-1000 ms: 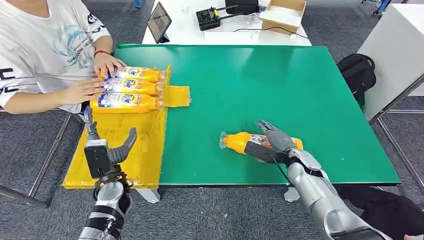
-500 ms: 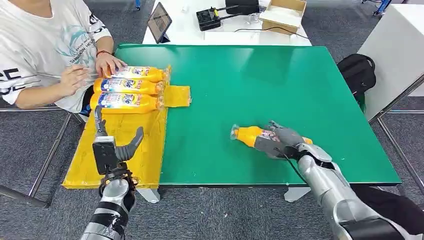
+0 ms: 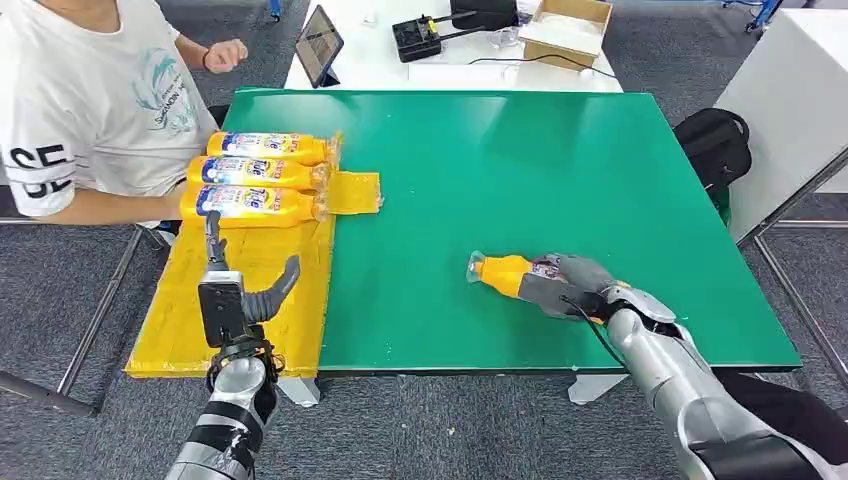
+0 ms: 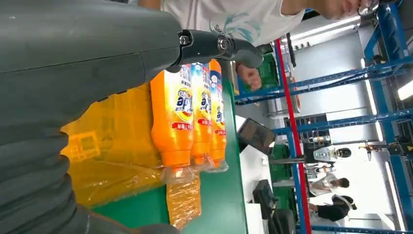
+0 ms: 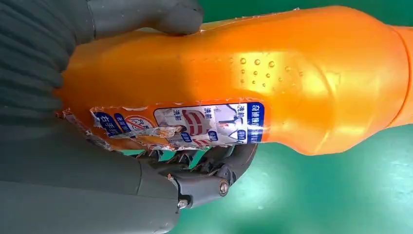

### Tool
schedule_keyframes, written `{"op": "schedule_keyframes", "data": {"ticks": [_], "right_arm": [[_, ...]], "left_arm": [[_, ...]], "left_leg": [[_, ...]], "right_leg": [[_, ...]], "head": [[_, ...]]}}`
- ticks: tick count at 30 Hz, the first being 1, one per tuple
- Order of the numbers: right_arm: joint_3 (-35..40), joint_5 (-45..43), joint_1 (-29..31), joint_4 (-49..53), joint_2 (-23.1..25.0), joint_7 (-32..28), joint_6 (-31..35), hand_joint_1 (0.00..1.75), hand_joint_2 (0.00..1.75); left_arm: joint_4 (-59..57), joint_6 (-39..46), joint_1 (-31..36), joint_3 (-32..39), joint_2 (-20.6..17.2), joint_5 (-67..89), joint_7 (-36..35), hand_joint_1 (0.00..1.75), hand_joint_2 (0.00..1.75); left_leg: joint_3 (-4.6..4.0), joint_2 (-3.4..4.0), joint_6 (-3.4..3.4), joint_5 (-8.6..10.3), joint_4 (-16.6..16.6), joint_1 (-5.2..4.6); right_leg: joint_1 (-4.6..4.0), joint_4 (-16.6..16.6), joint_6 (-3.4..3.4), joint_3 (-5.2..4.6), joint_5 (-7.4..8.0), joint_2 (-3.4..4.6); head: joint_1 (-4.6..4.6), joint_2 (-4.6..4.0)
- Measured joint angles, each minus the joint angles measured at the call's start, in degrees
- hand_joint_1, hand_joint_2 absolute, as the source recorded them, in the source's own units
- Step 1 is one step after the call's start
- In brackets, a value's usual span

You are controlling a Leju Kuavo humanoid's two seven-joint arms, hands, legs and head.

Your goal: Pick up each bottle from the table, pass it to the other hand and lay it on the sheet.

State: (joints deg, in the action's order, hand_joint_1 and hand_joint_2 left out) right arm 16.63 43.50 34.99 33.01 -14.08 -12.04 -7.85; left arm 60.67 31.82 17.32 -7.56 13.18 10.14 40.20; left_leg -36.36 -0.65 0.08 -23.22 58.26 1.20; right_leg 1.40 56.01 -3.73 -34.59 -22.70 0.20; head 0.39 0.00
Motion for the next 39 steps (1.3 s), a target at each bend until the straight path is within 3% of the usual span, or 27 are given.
{"op": "schedule_keyframes", "data": {"ticks": [9,14,17,20,25,31,39], "right_arm": [[0.26,-1.71,-0.54,0.00,-0.07,-1.09,-0.02,1.75,1.75],[-0.76,-9.17,-2.90,2.22,2.22,-8.27,5.61,1.75,1.75],[-3.00,-14.61,-7.69,8.07,6.94,-13.64,14.15,1.75,1.75],[-5.83,-19.77,-14.85,21.15,13.01,-16.06,21.10,1.75,1.75],[-11.27,-23.39,-20.77,38.43,18.99,-20.17,28.53,1.75,1.75],[-14.27,-22.08,-23.80,48.54,22.14,-22.21,32.26,1.75,1.75],[-15.43,-20.06,-24.74,52.22,23.58,-23.15,34.62,1.75,1.75]], "left_arm": [[-0.48,-0.11,0.16,-0.55,0.00,-0.05,0.00,0.00,1.75],[-0.59,0.04,0.00,-0.85,-0.02,-0.05,0.00,0.00,1.75],[-0.59,-0.22,-0.19,-0.92,0.02,0.24,0.00,0.00,1.75],[-0.59,-1.22,-0.18,-1.24,1.00,0.94,0.02,0.00,1.75],[-0.72,-2.51,-0.21,-1.68,1.81,0.70,0.00,0.00,1.75],[-0.77,-3.56,-0.16,-2.42,2.45,-0.05,0.00,0.00,1.75],[-0.77,-7.00,-0.20,-2.45,2.84,-1.77,0.00,0.00,1.75]], "left_leg": [[0.04,0.00,0.00,-0.01,0.00,0.00],[0.09,0.12,-0.06,-0.07,-0.02,0.08],[0.25,0.54,-0.24,-0.27,-0.04,0.09],[-0.13,0.40,-0.21,-0.10,-0.03,0.09],[-0.50,0.10,-0.20,0.03,-0.03,0.10],[-0.53,0.14,-0.14,-0.05,-0.03,-0.01],[-0.52,0.16,-0.14,-0.05,-0.03,0.02]], "right_leg": [[0.00,-0.01,0.00,0.07,0.00,0.00],[-0.09,0.01,0.01,0.22,0.00,0.08],[-0.11,0.04,0.16,0.10,0.11,0.61],[-0.11,0.20,0.21,-0.32,0.05,0.49],[-0.06,0.27,0.25,-0.54,0.00,0.15],[0.03,0.18,0.23,-0.59,0.01,0.17],[-0.02,0.20,0.24,-0.60,0.01,0.17]], "head": [[0.02,0.00],[0.07,0.00],[-0.02,0.00],[-0.02,0.00],[0.02,0.00],[0.02,0.00],[0.02,0.00]]}}
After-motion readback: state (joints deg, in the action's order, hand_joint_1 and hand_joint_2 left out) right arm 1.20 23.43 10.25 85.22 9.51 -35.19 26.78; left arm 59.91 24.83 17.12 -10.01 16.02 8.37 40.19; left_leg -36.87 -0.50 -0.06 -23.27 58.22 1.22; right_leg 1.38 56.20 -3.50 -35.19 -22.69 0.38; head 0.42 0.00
